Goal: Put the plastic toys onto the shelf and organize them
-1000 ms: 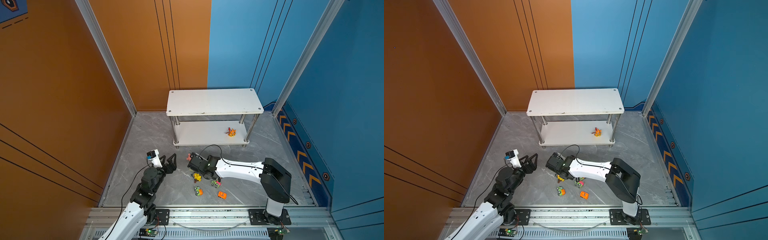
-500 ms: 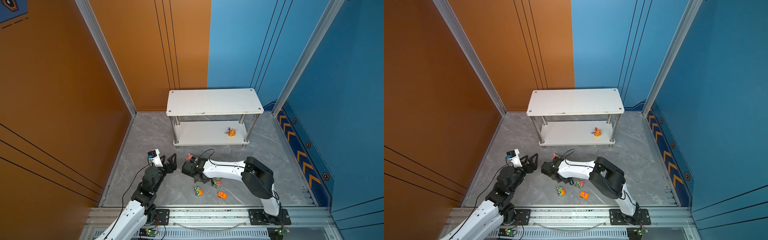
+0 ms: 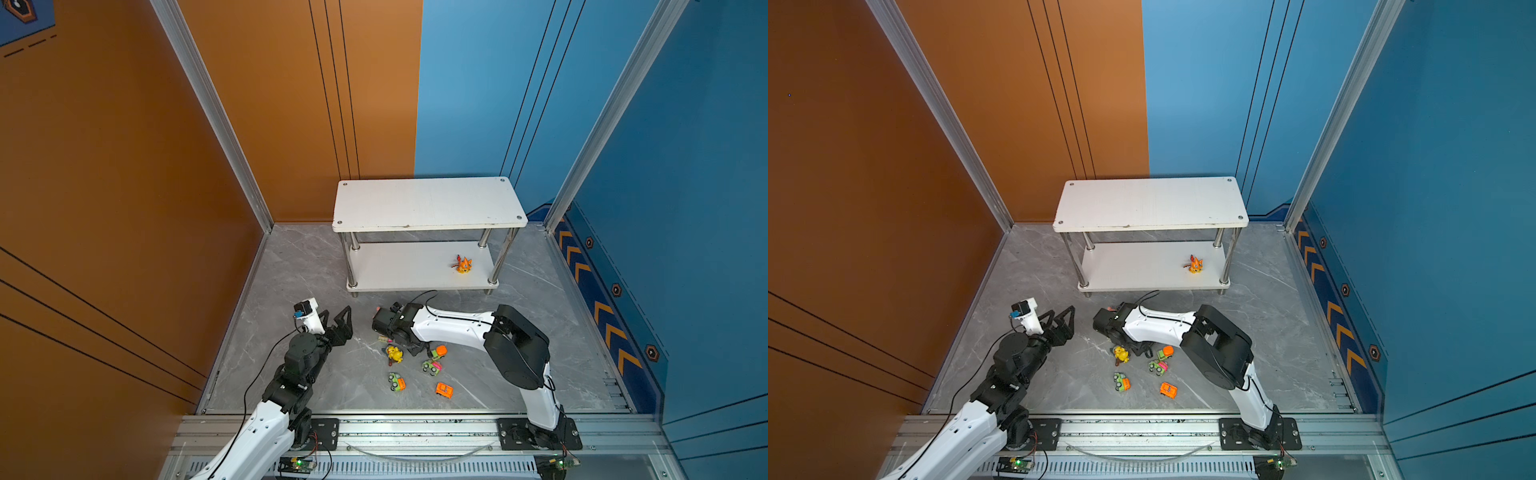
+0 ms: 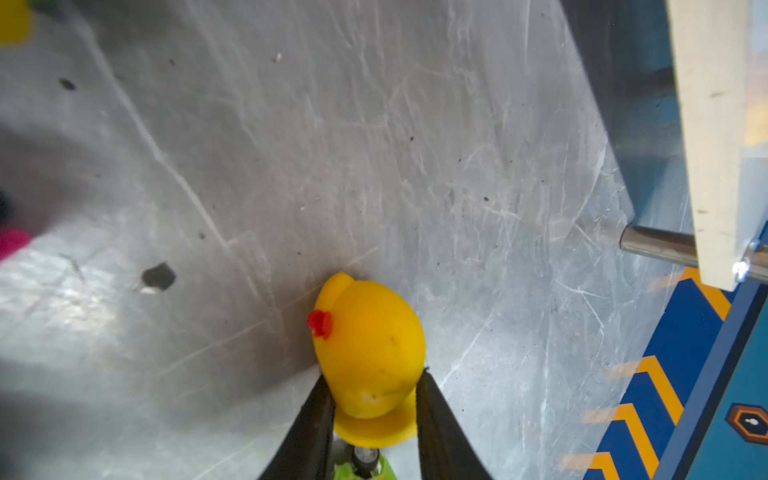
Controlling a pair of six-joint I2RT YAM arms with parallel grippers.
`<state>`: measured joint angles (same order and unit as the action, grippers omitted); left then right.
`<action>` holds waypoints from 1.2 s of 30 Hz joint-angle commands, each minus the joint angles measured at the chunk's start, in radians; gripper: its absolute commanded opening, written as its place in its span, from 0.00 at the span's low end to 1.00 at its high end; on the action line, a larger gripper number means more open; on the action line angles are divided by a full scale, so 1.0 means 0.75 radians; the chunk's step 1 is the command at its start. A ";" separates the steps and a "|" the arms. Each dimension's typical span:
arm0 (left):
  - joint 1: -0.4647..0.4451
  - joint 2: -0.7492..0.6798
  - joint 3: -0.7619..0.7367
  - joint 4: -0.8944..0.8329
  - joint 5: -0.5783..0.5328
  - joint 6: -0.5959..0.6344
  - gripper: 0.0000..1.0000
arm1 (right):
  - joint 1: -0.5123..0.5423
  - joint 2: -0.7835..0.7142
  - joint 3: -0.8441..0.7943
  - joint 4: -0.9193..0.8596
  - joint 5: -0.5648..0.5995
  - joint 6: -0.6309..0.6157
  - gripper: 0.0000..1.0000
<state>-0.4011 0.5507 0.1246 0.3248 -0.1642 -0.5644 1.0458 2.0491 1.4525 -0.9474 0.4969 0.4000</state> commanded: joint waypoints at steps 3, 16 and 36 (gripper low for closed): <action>-0.004 0.012 -0.007 0.011 -0.002 0.034 0.81 | -0.032 0.003 -0.010 0.104 -0.029 -0.056 0.48; -0.003 0.038 0.010 0.021 0.008 0.027 0.82 | -0.102 -0.118 -0.195 0.357 -0.130 -0.116 0.29; -0.072 0.200 0.060 0.440 0.755 0.092 0.79 | -0.573 -0.758 -0.699 1.437 -1.780 -0.059 0.12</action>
<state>-0.4282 0.6930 0.1276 0.5602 0.2241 -0.5297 0.6437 1.5177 0.9558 -0.0826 -0.5560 0.2718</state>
